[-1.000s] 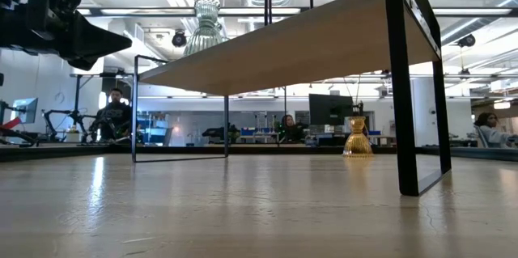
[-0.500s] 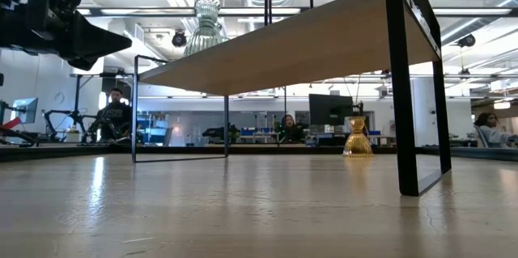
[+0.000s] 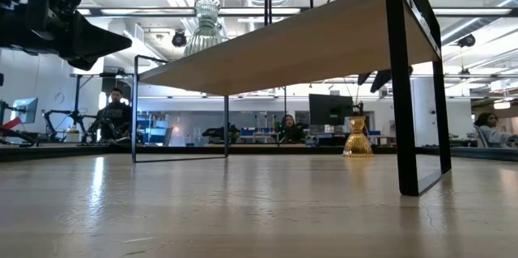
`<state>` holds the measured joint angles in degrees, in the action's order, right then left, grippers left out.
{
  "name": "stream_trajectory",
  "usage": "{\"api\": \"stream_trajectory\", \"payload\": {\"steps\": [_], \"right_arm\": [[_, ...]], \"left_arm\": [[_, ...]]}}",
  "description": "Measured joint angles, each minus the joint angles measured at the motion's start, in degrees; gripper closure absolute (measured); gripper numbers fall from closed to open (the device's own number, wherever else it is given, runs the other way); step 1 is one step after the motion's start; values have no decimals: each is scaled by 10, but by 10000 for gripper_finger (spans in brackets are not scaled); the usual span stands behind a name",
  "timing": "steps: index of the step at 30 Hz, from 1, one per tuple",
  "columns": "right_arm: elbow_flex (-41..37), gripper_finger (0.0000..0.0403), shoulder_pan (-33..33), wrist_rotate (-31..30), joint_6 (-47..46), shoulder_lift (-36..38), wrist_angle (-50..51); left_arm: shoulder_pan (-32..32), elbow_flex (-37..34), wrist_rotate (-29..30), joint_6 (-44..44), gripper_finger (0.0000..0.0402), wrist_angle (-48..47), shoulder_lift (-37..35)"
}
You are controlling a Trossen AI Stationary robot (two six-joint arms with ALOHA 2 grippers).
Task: Pick & Place candle stick holders
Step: Put the top orange candle holder on the shelf
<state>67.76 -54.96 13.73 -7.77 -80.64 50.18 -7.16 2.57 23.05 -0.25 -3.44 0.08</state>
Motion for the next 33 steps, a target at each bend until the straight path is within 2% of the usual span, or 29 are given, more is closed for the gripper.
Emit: {"api": "stream_trajectory", "payload": {"steps": [4, 12, 18, 25, 33], "right_arm": [[-51, 176, 0, -2, -13, 43, -26], [-258, 188, 37, -49, -99, 242, -251], [-397, 188, 75, -93, -117, 319, -390], [-513, 188, 106, -123, -86, 325, -558], [-597, 188, 120, -152, -12, 265, -744]], "left_arm": [[0, 0, 0, 0, 385, 0, 0], [0, 0, 0, 0, 385, 0, 0], [0, 0, 0, 0, 383, 0, 0], [0, 0, 0, 0, 384, 0, 0], [0, 0, 0, 0, 385, 0, 0]]}}
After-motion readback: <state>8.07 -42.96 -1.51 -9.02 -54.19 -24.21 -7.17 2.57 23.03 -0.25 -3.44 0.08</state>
